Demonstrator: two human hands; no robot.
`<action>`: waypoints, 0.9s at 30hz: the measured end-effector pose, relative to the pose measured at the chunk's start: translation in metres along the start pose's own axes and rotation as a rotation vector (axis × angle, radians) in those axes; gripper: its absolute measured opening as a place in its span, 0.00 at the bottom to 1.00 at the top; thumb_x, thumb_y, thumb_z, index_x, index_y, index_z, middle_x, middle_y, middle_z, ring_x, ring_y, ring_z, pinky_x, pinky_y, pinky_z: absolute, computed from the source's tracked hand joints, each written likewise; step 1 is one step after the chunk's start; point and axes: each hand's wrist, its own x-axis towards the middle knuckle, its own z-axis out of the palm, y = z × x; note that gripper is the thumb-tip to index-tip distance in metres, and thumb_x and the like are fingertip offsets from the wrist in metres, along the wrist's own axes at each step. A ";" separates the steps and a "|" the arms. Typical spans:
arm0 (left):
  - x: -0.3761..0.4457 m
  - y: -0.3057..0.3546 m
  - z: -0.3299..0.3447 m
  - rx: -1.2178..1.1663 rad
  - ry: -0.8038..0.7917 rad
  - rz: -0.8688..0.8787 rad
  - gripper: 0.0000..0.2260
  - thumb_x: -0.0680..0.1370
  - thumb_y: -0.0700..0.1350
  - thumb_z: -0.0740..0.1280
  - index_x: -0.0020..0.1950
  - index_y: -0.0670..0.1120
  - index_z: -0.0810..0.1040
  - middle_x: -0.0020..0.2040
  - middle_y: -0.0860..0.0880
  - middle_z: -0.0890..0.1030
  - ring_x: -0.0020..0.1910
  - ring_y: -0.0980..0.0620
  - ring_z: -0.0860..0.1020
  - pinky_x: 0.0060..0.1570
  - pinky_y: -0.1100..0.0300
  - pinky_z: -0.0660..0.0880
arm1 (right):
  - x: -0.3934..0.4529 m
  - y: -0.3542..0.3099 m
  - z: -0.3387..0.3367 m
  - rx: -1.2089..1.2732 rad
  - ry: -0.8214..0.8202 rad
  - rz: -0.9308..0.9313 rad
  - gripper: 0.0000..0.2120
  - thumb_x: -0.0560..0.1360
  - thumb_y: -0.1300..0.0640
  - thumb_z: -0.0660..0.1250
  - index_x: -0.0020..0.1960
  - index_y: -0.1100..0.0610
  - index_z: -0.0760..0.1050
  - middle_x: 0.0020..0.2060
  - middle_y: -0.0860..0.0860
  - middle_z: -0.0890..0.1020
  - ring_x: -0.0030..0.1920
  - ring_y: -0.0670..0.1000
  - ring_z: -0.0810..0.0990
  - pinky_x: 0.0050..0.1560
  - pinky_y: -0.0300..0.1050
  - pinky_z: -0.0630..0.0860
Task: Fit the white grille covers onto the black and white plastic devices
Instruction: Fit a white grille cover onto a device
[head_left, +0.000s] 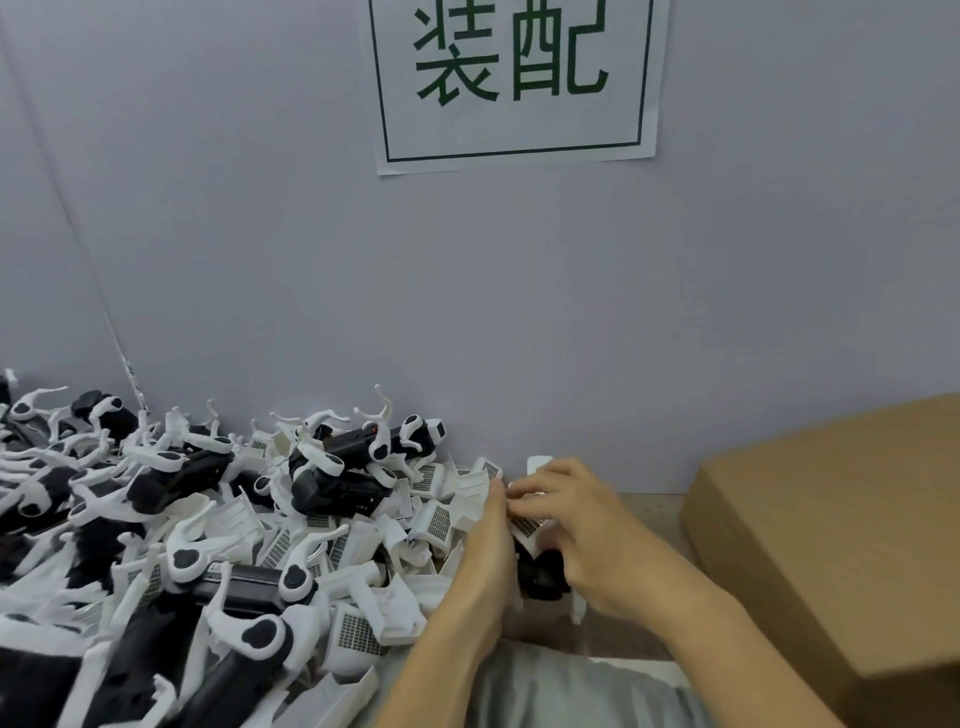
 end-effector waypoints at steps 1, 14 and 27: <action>0.000 -0.001 0.001 -0.009 0.004 0.009 0.18 0.86 0.52 0.55 0.46 0.46 0.80 0.43 0.47 0.84 0.43 0.52 0.82 0.41 0.60 0.78 | 0.000 0.001 0.000 0.062 0.009 0.012 0.30 0.73 0.74 0.59 0.65 0.49 0.79 0.65 0.35 0.76 0.70 0.42 0.62 0.68 0.30 0.60; 0.006 -0.014 -0.003 0.134 0.045 0.040 0.12 0.84 0.45 0.58 0.60 0.42 0.79 0.55 0.40 0.84 0.56 0.42 0.82 0.63 0.40 0.75 | -0.005 0.012 0.023 0.555 0.562 0.479 0.14 0.77 0.61 0.70 0.55 0.44 0.74 0.51 0.43 0.75 0.52 0.40 0.75 0.47 0.31 0.72; -0.002 -0.014 -0.004 0.244 0.051 0.262 0.11 0.83 0.52 0.61 0.55 0.47 0.78 0.48 0.51 0.84 0.47 0.59 0.82 0.44 0.68 0.76 | -0.006 0.013 0.031 0.720 0.467 0.554 0.07 0.75 0.51 0.73 0.50 0.50 0.77 0.42 0.47 0.84 0.41 0.41 0.82 0.40 0.34 0.77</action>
